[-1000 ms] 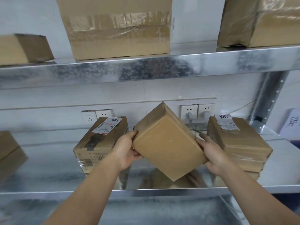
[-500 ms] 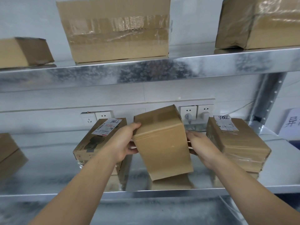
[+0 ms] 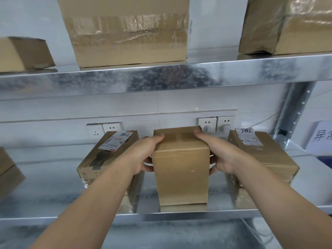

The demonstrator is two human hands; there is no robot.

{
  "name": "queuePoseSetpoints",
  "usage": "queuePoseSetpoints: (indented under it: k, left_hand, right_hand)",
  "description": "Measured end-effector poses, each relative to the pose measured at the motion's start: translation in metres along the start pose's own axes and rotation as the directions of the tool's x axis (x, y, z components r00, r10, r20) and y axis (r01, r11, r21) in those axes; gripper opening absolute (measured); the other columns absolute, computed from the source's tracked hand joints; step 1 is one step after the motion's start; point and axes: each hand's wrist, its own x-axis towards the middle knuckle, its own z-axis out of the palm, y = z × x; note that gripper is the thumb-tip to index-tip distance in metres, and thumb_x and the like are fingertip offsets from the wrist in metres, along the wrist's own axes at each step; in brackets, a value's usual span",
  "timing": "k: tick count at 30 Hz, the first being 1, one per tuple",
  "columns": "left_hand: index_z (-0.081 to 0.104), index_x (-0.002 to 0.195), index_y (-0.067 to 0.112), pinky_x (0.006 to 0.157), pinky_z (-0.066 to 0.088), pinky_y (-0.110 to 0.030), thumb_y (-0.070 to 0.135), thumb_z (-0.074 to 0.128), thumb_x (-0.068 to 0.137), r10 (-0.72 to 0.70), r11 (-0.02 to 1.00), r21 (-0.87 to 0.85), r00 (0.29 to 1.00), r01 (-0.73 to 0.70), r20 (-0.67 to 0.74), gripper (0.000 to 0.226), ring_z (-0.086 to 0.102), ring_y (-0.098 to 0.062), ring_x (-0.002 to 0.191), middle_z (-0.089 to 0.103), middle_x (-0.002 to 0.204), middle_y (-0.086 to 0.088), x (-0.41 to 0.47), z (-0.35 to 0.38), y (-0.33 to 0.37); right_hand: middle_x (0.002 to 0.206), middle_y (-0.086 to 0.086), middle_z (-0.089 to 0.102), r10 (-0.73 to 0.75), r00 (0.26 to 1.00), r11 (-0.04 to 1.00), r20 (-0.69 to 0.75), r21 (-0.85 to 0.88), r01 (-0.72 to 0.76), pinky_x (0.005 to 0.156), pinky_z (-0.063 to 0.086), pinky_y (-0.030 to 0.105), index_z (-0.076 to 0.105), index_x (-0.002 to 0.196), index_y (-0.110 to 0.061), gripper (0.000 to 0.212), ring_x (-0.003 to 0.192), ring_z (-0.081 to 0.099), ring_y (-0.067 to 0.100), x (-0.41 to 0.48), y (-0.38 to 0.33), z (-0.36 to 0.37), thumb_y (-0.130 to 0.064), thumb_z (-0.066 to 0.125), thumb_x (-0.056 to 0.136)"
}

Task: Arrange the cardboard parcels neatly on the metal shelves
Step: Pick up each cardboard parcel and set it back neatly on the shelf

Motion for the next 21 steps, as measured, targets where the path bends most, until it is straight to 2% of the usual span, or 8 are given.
queuePoseSetpoints:
  k: [3, 6, 8, 11, 14, 17, 19, 21]
  left_hand:
    - [0.068, 0.109, 0.020, 0.095, 0.053, -0.055, 0.053, 0.061, 0.095, -0.008, 1.000, 0.021, 1.000, 0.008, 0.000, 0.037, 0.069, -0.038, 0.105, 0.074, 0.105, -0.011, 0.001, -0.001, 0.000]
    - [0.069, 0.108, 0.020, 0.099, 0.050, -0.061, 0.053, 0.064, 0.092, -0.010, 0.999, 0.030, 1.000, 0.010, 0.006, 0.037, 0.067, -0.037, 0.107, 0.073, 0.110, -0.010, 0.002, -0.002, 0.002]
    - [0.069, 0.105, 0.017, 0.099, 0.051, -0.060, 0.049, 0.063, 0.094, -0.001, 1.000, 0.012, 1.000, 0.000, 0.014, 0.034, 0.068, -0.035, 0.097, 0.071, 0.100, -0.009, 0.004, 0.001, 0.003]
    - [0.068, 0.092, 0.017, 0.098, 0.052, -0.056, 0.044, 0.061, 0.098, -0.002, 1.000, -0.021, 1.000, 0.003, 0.022, 0.029, 0.060, -0.029, 0.070, 0.065, 0.070, -0.005, 0.007, 0.004, 0.002]
    - [0.070, 0.097, 0.017, 0.095, 0.055, -0.054, 0.047, 0.062, 0.096, 0.004, 1.000, -0.002, 1.000, -0.004, 0.029, 0.032, 0.064, -0.030, 0.074, 0.068, 0.072, -0.005, 0.008, 0.002, -0.001]
    - [0.068, 0.112, 0.015, 0.086, 0.060, -0.048, 0.049, 0.063, 0.095, 0.021, 1.000, 0.022, 0.999, -0.022, 0.029, 0.039, 0.070, -0.030, 0.080, 0.071, 0.088, -0.009, 0.011, -0.002, -0.002]
    - [0.067, 0.115, 0.014, 0.086, 0.060, -0.048, 0.048, 0.063, 0.096, 0.031, 0.999, 0.043, 0.999, -0.033, 0.036, 0.039, 0.070, -0.029, 0.081, 0.071, 0.090, -0.010, 0.013, -0.001, -0.002]
    - [0.066, 0.114, 0.014, 0.088, 0.059, -0.049, 0.045, 0.062, 0.097, 0.046, 0.997, 0.059, 0.998, -0.048, 0.035, 0.036, 0.070, -0.028, 0.080, 0.071, 0.087, -0.008, 0.013, -0.001, -0.002]
  right_hand:
    - [0.093, 0.013, 0.068, 0.021, 1.000, 0.999, 0.007, -0.032, -0.021, 0.083, 0.058, 0.058, 0.073, 0.098, -0.017, 0.044, 0.084, 0.066, 0.033, 0.000, -0.001, -0.003, -0.060, 0.063, 0.093]
    - [0.102, 0.015, 0.068, 0.033, 0.999, 0.998, 0.015, -0.046, -0.032, 0.075, 0.058, 0.055, 0.073, 0.100, -0.015, 0.037, 0.091, 0.067, 0.034, 0.000, -0.004, -0.007, -0.051, 0.063, 0.096]
    - [0.101, 0.016, 0.066, 0.037, 0.999, 0.998, 0.017, -0.059, -0.036, 0.078, 0.057, 0.059, 0.071, 0.100, -0.015, 0.034, 0.091, 0.066, 0.035, 0.002, -0.007, -0.008, -0.048, 0.062, 0.098]
    - [0.089, 0.012, 0.065, 0.032, 0.999, 0.996, -0.007, -0.081, -0.032, 0.088, 0.054, 0.067, 0.071, 0.097, -0.016, 0.042, 0.084, 0.064, 0.034, 0.005, -0.010, -0.005, -0.056, 0.058, 0.098]
    - [0.081, 0.010, 0.068, 0.021, 1.000, 0.993, -0.018, -0.119, -0.023, 0.091, 0.054, 0.067, 0.072, 0.093, -0.016, 0.050, 0.079, 0.065, 0.033, 0.007, -0.010, -0.004, -0.063, 0.057, 0.095]
    - [0.071, 0.007, 0.068, 0.005, 1.000, 0.987, 0.006, -0.162, -0.004, 0.076, 0.061, 0.052, 0.071, 0.092, -0.013, 0.048, 0.069, 0.067, 0.028, 0.008, -0.012, -0.005, -0.058, 0.057, 0.098]
    - [0.061, 0.004, 0.067, -0.015, 1.000, 0.984, 0.015, -0.179, 0.017, 0.060, 0.058, 0.041, 0.069, 0.090, -0.013, 0.045, 0.058, 0.065, 0.024, 0.009, -0.013, -0.007, -0.054, 0.055, 0.101]
    - [0.059, 0.004, 0.067, -0.026, 0.999, 0.982, 0.021, -0.189, 0.029, 0.054, 0.056, 0.037, 0.069, 0.091, -0.012, 0.044, 0.056, 0.065, 0.024, 0.010, -0.013, -0.007, -0.052, 0.054, 0.102]
